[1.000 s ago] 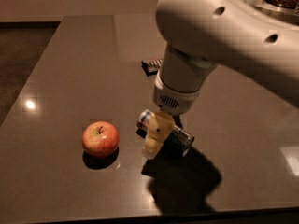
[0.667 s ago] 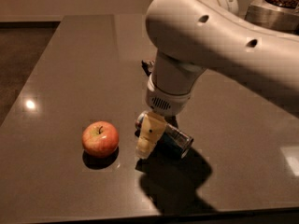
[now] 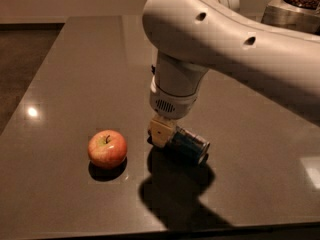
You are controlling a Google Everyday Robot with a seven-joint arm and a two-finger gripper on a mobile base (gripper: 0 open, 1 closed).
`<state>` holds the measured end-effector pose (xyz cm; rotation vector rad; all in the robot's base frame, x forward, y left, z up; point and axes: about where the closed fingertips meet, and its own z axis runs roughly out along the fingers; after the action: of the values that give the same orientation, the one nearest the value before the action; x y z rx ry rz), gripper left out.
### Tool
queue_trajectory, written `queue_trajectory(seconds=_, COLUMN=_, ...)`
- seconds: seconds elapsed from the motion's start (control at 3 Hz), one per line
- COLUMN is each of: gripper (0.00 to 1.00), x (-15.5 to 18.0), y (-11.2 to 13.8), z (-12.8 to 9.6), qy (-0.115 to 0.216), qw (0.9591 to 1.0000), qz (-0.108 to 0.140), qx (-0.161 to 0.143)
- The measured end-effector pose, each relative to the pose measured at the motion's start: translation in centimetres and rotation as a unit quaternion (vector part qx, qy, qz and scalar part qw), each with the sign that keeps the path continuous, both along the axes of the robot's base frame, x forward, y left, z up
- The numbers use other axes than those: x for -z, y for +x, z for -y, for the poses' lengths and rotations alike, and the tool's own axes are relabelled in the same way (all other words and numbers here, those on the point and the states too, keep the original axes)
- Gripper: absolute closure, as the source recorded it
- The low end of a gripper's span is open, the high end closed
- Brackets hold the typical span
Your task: Pick redbull can
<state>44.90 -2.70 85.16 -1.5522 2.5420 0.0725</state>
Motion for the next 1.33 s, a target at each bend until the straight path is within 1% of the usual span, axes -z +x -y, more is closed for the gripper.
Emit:
queue_trajectory(seconds=0.33, gripper=0.72, x=-1.9, y=0.4, z=0.0, qy=-0.010, qw=0.9999, qz=-0.002, qx=-0.006)
queue_trajectory(seconds=0.67, gripper=0.95, x=-5.0, y=0.8, z=-0.4, qy=-0.018, qw=0.9995, qz=-0.010, qx=-0.023)
queue_trajectory(seconds=1.0, gripper=1.00, x=-9.0, y=1.2, z=-0.8, qy=-0.016, qw=0.9990, qz=-0.007, qx=-0.040)
queue_trajectory(seconds=1.33, gripper=1.00, x=-12.1, y=1.8, z=-0.8, qy=-0.004, qw=0.9989, qz=0.012, qx=-0.044)
